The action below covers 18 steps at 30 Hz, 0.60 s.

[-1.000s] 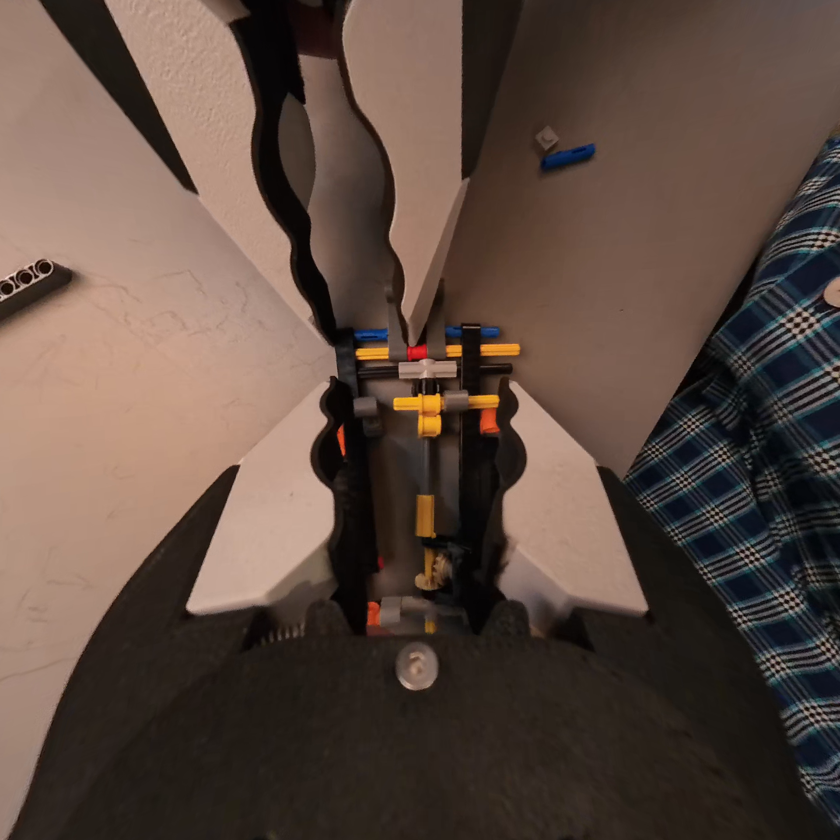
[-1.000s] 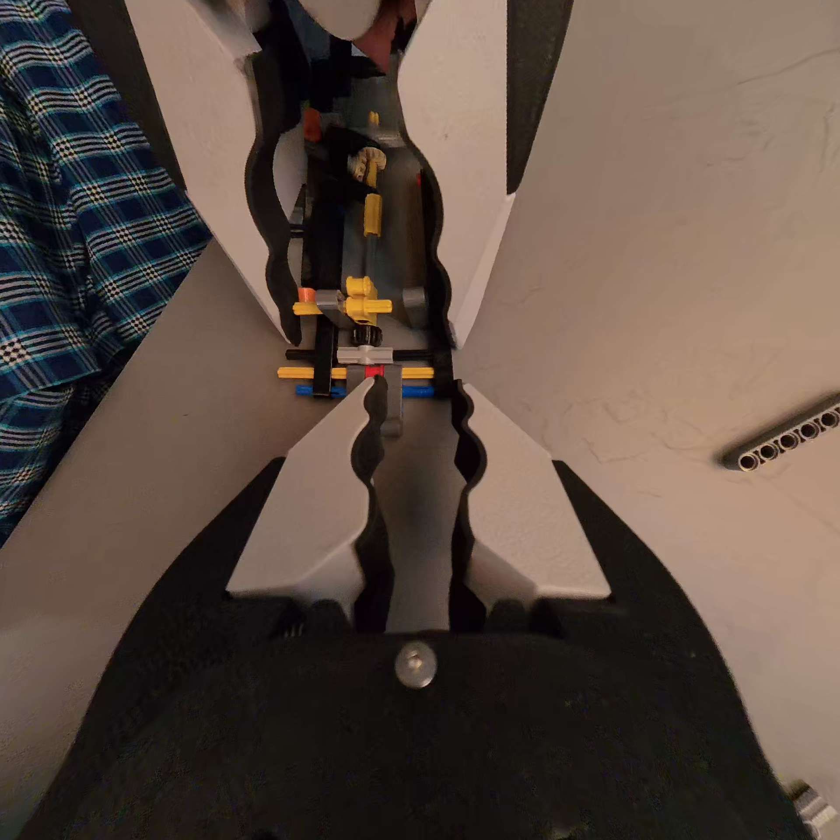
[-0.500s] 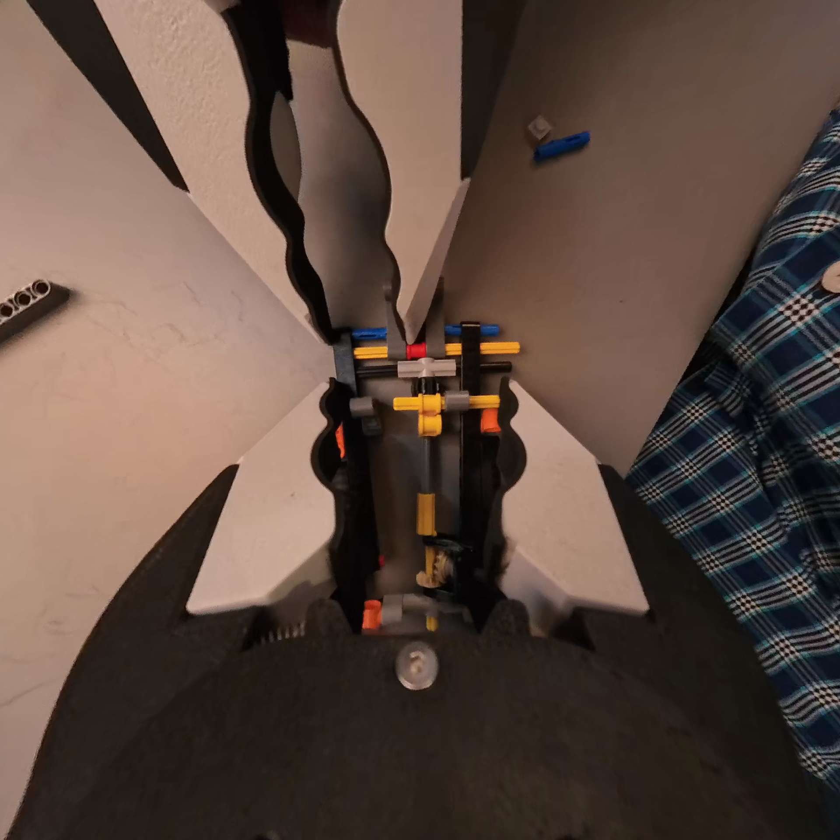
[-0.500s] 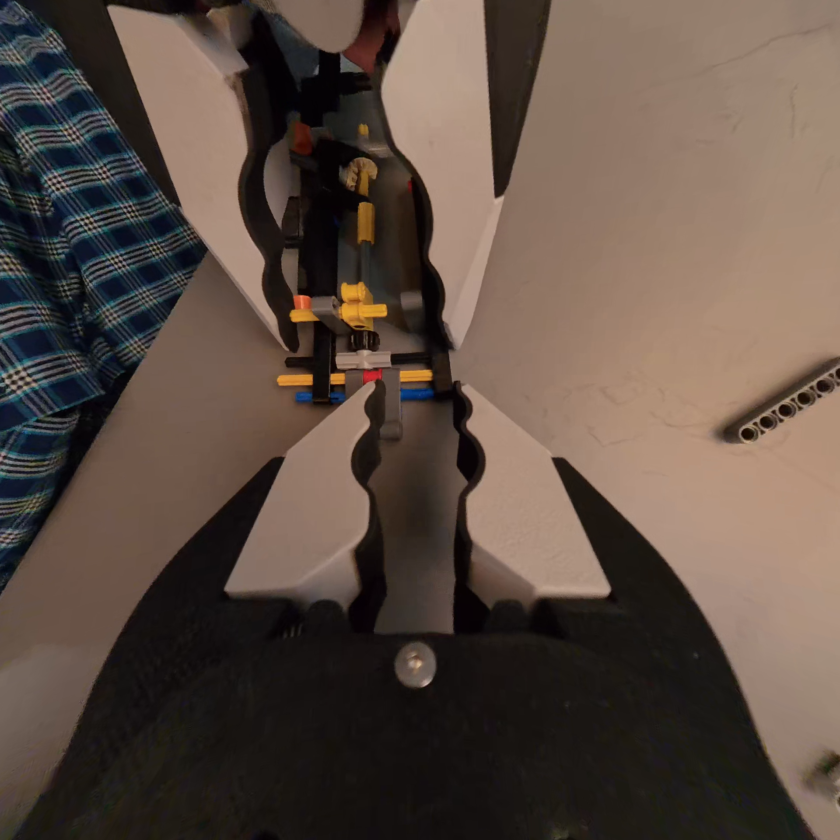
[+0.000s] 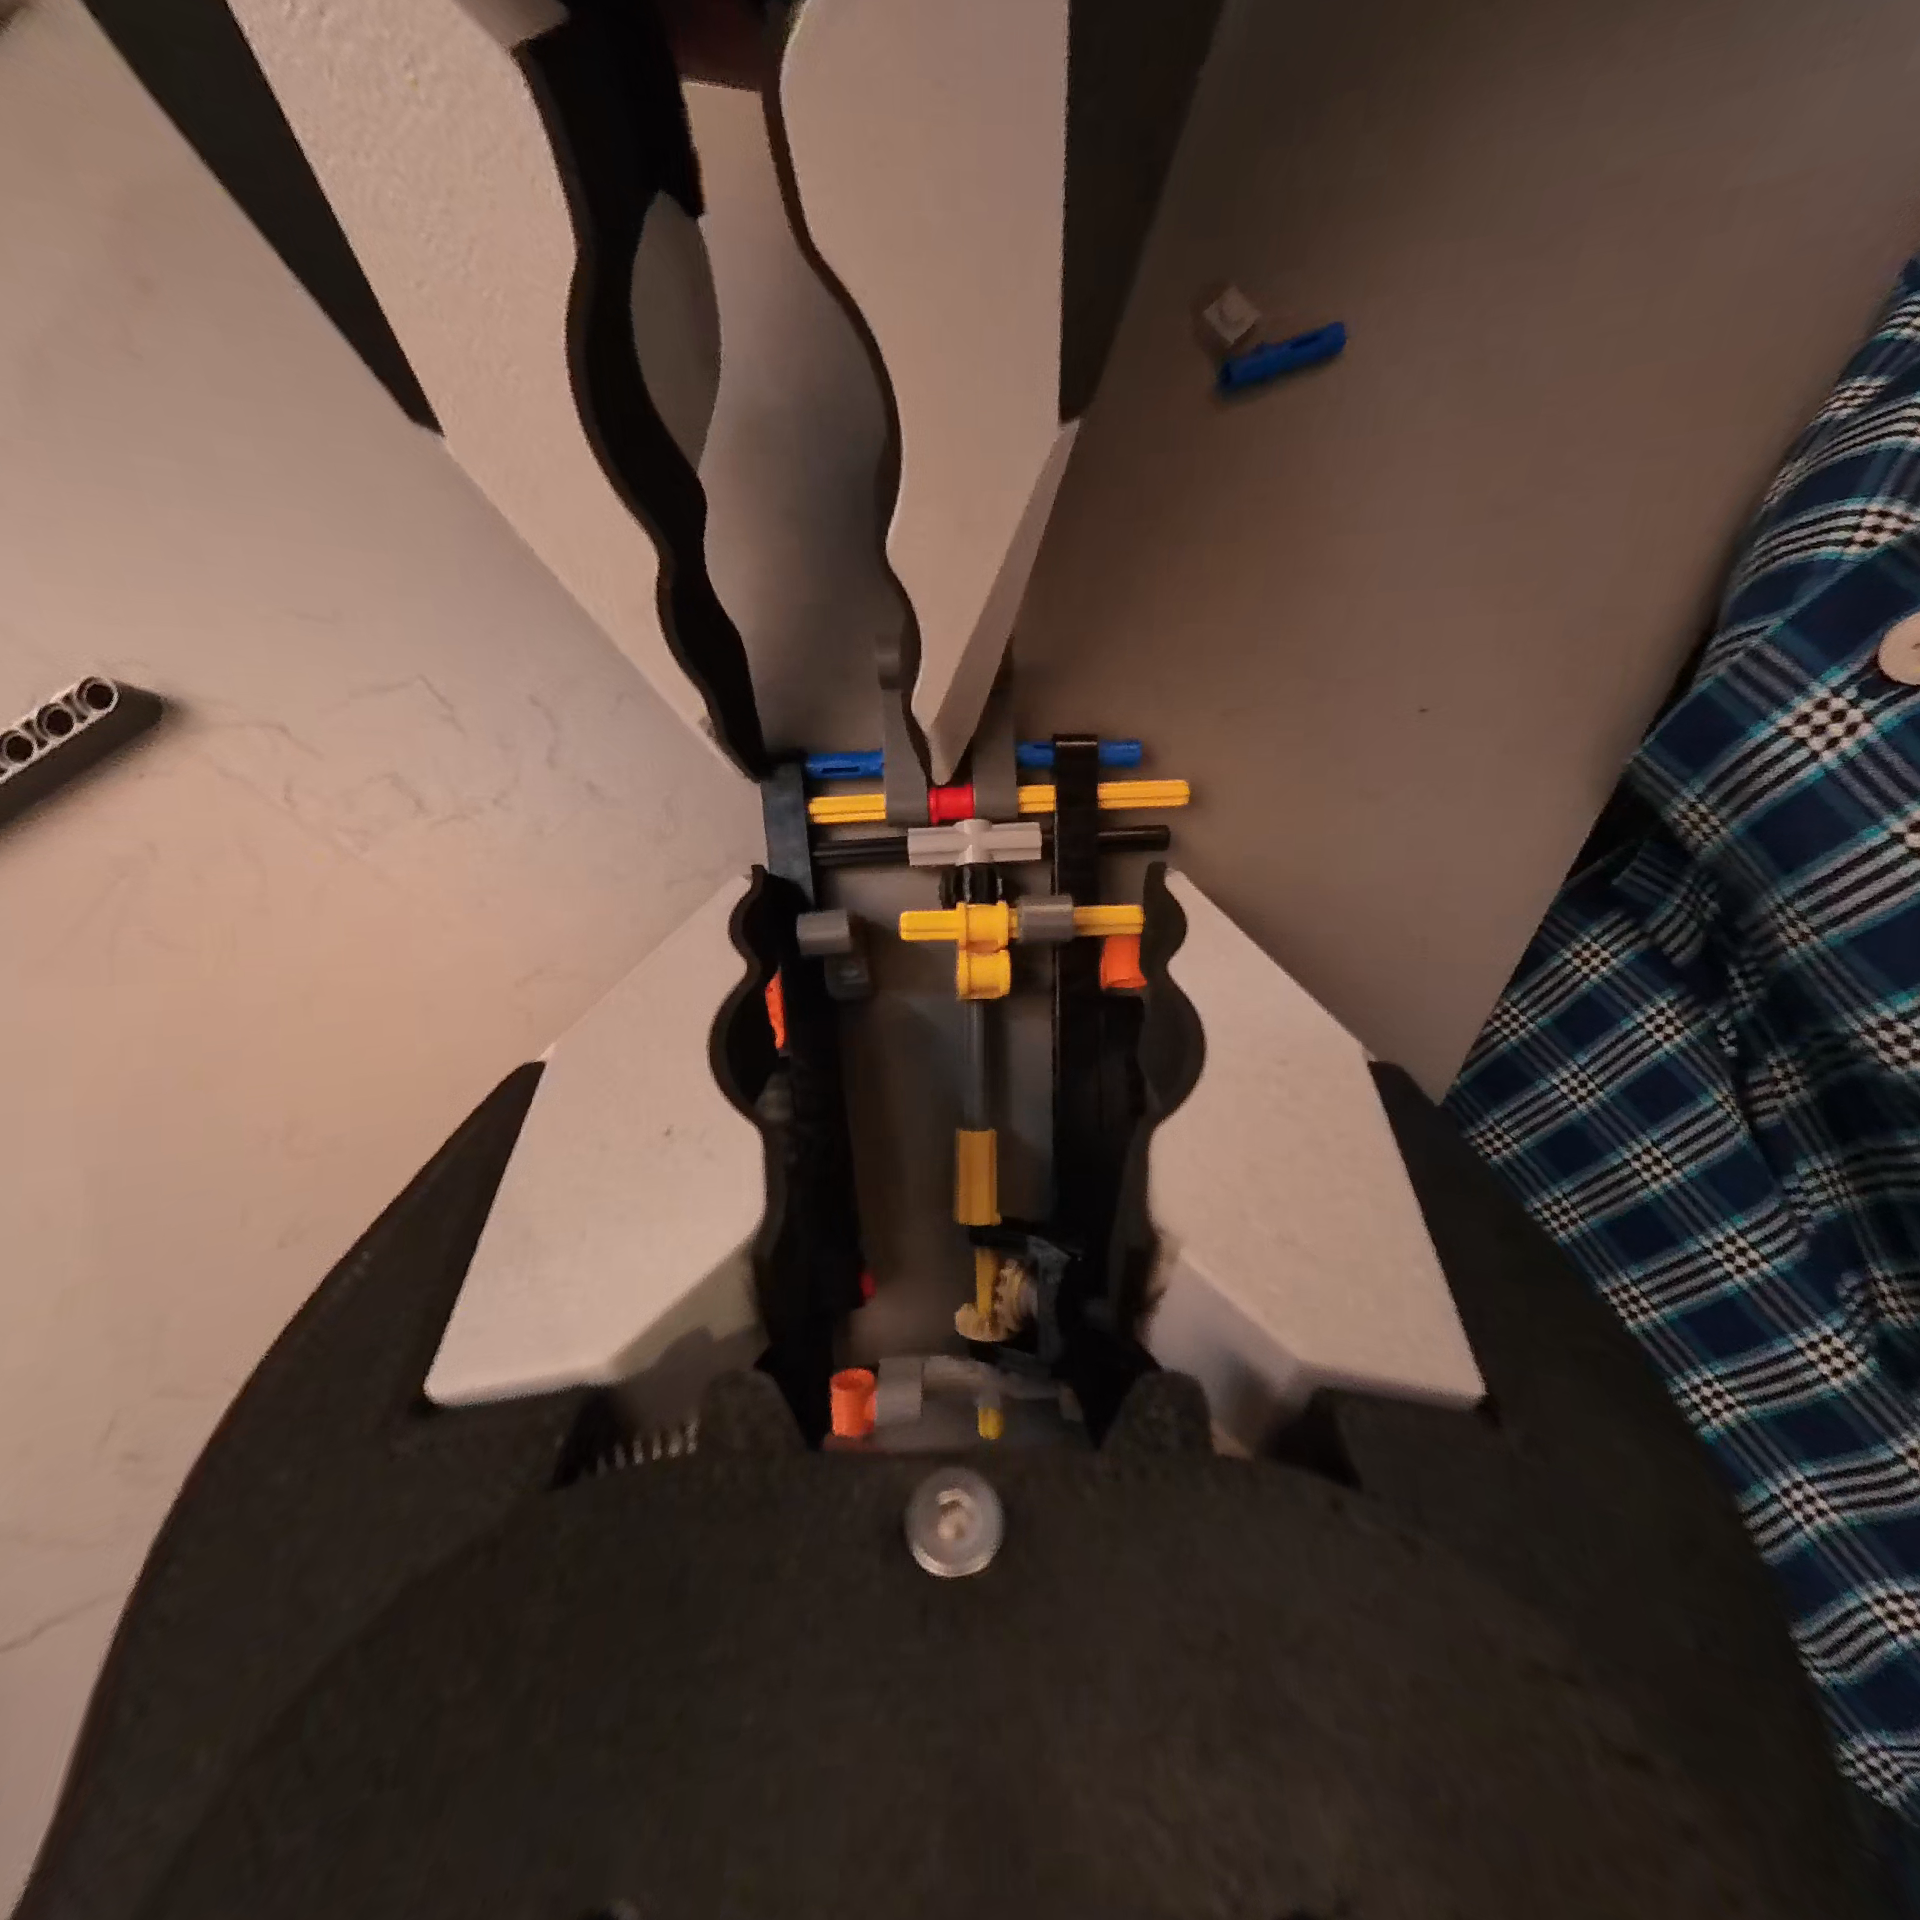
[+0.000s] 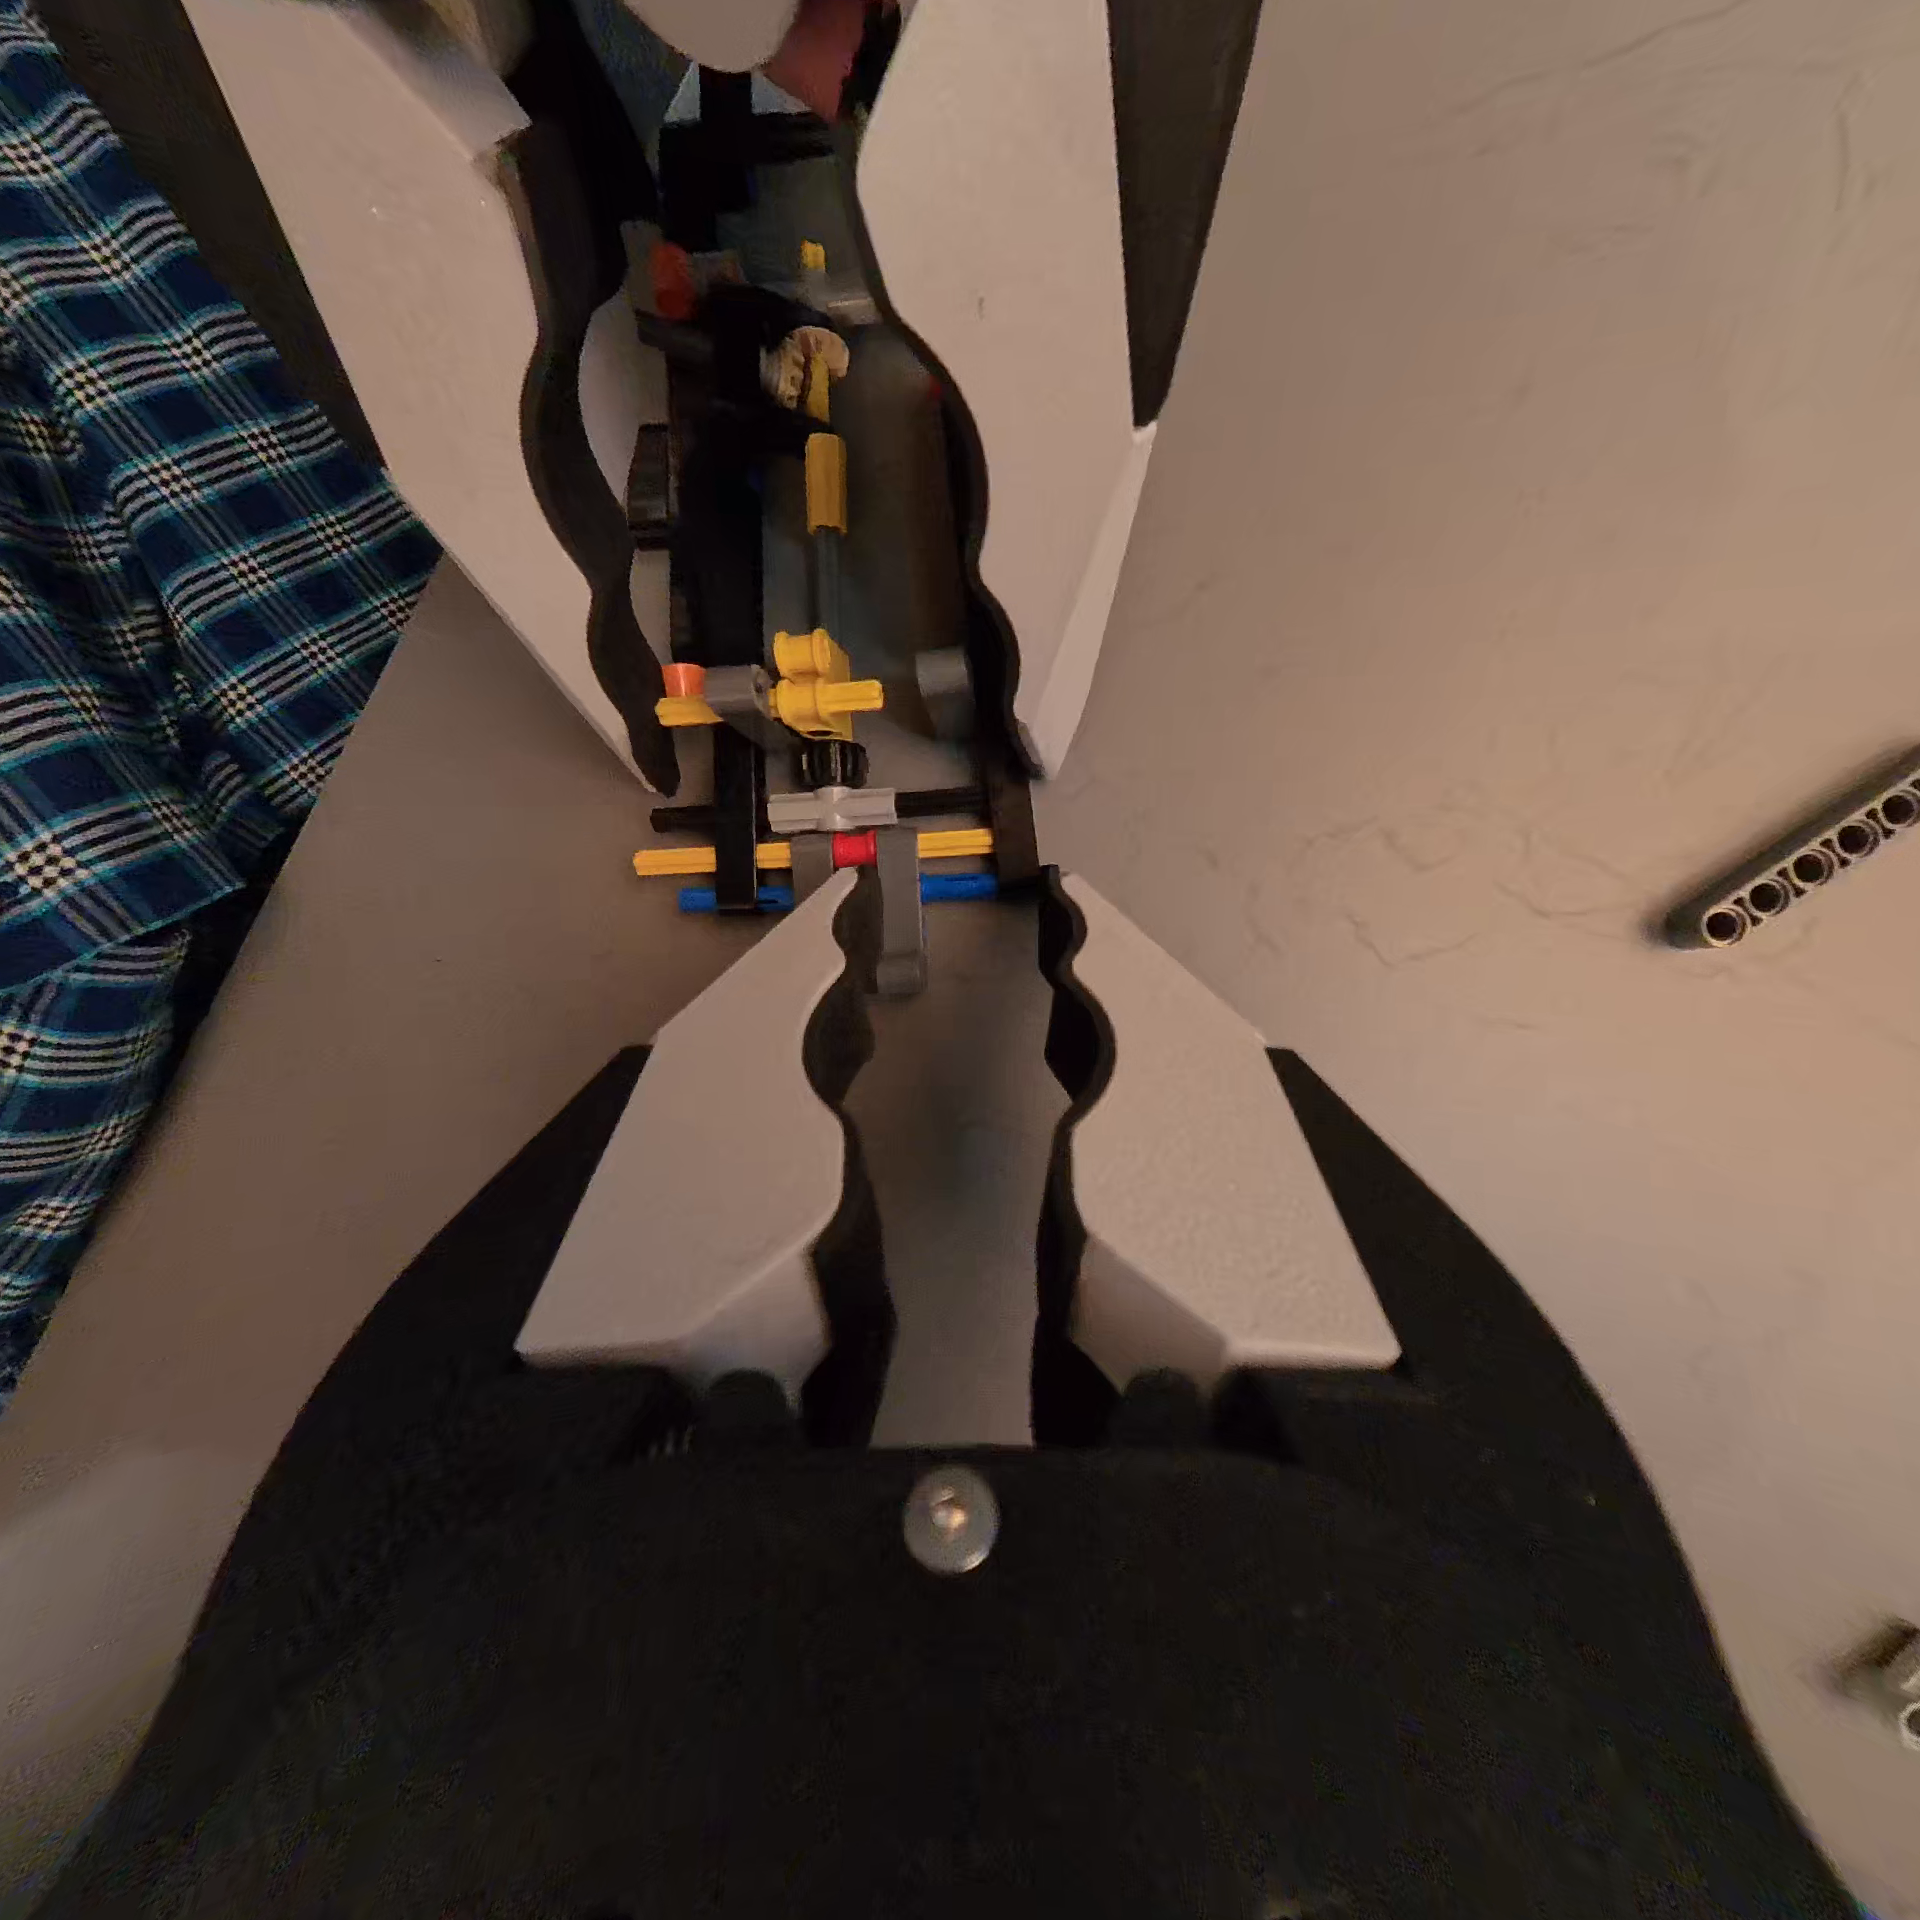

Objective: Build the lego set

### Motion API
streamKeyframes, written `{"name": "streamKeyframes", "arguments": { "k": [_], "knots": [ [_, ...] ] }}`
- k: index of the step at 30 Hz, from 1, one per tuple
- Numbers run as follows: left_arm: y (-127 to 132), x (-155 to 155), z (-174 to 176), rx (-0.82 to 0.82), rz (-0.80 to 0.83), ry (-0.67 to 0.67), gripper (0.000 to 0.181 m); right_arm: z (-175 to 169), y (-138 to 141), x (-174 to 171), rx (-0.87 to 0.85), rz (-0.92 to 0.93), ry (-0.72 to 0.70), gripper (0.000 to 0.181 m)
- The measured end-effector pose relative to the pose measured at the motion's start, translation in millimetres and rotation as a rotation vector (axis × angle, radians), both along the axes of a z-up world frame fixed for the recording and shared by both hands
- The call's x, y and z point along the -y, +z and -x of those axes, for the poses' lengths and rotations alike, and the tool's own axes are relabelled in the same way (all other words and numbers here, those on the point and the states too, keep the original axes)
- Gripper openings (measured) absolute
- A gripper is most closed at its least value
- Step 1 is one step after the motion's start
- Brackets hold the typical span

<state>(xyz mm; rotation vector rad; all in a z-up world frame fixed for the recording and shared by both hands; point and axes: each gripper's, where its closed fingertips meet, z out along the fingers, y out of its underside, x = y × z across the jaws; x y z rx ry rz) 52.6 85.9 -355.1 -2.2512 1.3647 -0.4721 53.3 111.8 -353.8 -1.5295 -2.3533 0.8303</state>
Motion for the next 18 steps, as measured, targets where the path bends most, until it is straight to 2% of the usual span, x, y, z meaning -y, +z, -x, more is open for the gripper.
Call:
{"name": "streamKeyframes", "arguments": {
  "k": [16, 18],
  "knots": [
    [0.5, 0.4, -3.0, 0.024, -0.009, -0.01, 0.071, 3.8, 1.3, 1.4, -0.037, 0.027, -0.031, 0.029],
    [0.7, 0.2, -3.2, 0.024, -0.008, -0.008, 0.071, 2.7, 4.2, -0.4, -0.054, 0.035, -0.051, 0.035]
  ]
}}
